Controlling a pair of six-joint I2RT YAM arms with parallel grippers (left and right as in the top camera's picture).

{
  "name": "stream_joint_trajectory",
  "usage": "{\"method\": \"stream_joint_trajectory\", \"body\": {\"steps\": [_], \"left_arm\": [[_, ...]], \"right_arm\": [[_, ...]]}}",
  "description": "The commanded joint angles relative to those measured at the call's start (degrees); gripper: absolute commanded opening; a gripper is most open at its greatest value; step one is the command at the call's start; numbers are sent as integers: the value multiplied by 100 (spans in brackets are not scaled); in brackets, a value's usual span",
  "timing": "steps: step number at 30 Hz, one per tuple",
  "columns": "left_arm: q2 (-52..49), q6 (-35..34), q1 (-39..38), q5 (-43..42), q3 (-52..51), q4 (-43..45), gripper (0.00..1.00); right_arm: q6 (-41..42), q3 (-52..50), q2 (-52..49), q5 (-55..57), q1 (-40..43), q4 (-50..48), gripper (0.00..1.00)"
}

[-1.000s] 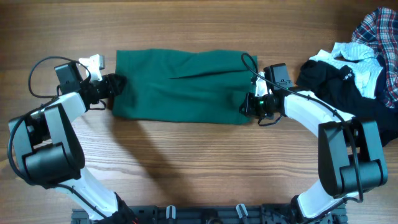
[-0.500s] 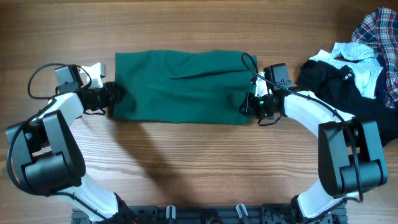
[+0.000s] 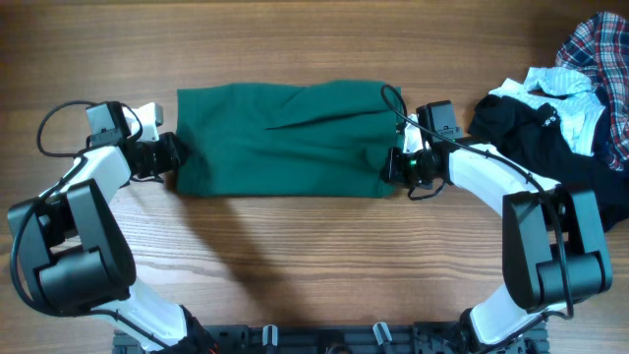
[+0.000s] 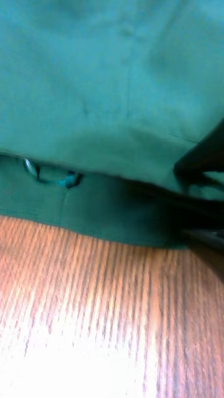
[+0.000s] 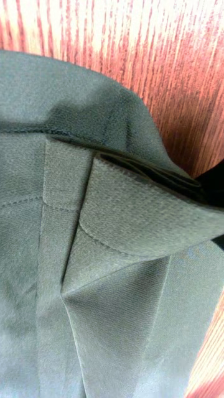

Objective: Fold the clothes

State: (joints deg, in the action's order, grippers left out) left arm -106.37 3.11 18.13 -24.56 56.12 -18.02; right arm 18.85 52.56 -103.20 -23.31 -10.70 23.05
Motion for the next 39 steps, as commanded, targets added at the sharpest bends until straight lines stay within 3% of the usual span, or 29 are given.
{"method": "stream_joint_trajectory", "body": {"steps": [1, 7, 14, 26, 39], "left_arm": [[-55, 70, 35, 339, -61, -74, 12], [-55, 7, 35, 144, -57, -61, 4], [184, -219, 35, -46, -50, -120, 4], [1781, -275, -164, 153, -50, -435, 4], [1784, -275, -262, 737, -50, -136, 4]], "right_arm": [[-85, -94, -160, 96, -33, -24, 4], [-87, -90, -160, 96, -33, -50, 4], [-223, 42, -160, 85, -33, -44, 4], [-579, 739, -107, 55, -33, 273, 4], [-839, 1499, -105, 516, -7, 369, 4]]}}
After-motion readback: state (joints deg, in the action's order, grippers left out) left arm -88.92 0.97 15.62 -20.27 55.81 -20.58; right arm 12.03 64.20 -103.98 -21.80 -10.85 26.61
